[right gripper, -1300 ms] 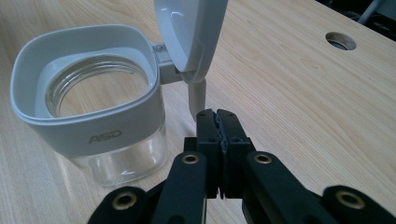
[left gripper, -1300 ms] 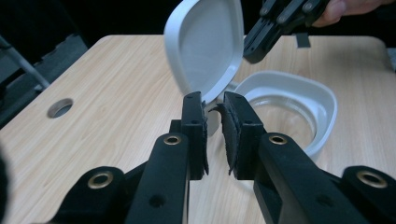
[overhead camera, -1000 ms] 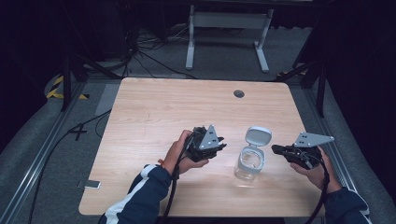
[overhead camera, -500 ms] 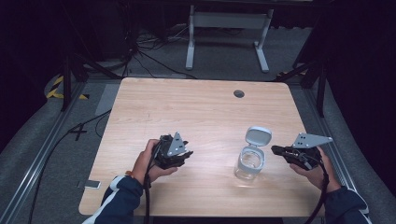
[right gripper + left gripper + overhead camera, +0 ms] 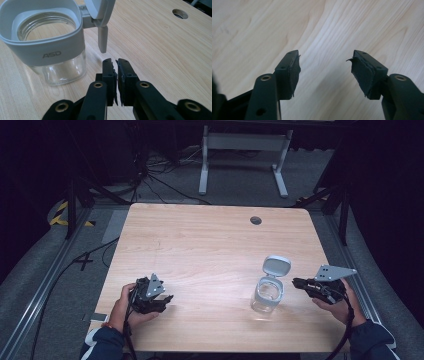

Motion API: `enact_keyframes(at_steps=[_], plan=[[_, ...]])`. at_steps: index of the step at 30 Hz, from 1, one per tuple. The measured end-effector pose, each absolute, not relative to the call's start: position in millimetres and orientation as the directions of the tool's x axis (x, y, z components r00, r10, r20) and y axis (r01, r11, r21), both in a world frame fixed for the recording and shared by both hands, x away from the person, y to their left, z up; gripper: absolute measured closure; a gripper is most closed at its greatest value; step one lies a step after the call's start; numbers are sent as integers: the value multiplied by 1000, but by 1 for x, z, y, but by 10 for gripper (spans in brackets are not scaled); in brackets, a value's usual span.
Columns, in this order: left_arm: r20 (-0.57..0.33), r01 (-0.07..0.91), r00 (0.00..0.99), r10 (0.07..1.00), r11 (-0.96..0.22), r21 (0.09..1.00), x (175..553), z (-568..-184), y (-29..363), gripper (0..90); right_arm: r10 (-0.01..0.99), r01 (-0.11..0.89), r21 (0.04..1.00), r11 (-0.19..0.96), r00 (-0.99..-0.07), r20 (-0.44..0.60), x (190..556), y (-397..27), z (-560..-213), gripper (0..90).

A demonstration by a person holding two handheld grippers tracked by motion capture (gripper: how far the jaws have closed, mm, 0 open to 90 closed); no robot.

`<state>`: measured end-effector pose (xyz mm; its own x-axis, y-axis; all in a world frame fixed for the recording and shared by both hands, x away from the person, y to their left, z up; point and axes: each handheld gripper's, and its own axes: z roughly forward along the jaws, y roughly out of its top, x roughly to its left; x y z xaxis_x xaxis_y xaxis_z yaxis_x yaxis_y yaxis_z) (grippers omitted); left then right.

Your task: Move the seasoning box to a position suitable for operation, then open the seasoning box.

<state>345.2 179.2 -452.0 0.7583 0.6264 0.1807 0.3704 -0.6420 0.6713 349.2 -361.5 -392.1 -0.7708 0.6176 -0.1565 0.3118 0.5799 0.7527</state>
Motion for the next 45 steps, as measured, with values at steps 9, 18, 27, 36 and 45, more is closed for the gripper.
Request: enact_keyframes(at_steps=[9,18,27,36,45], plan=[[93,449,725,682,-571,688,338,-467,214,332,630,324,739,590,-757,-172,343,-374,-401,760],[53,486,694,718,-520,702,340,-476,226,218,672,370,734,570,-723,-158,329,-396,-427,531],[-24,535,657,754,-443,720,347,-482,230,146,759,480,753,450,-650,-39,303,-431,-466,357],[-25,556,627,779,-425,714,346,-482,229,144,779,501,752,430,-626,-28,298,-439,-466,294],[-21,553,628,778,-427,715,346,-482,229,144,775,499,751,433,-631,-28,298,-438,-467,284]])
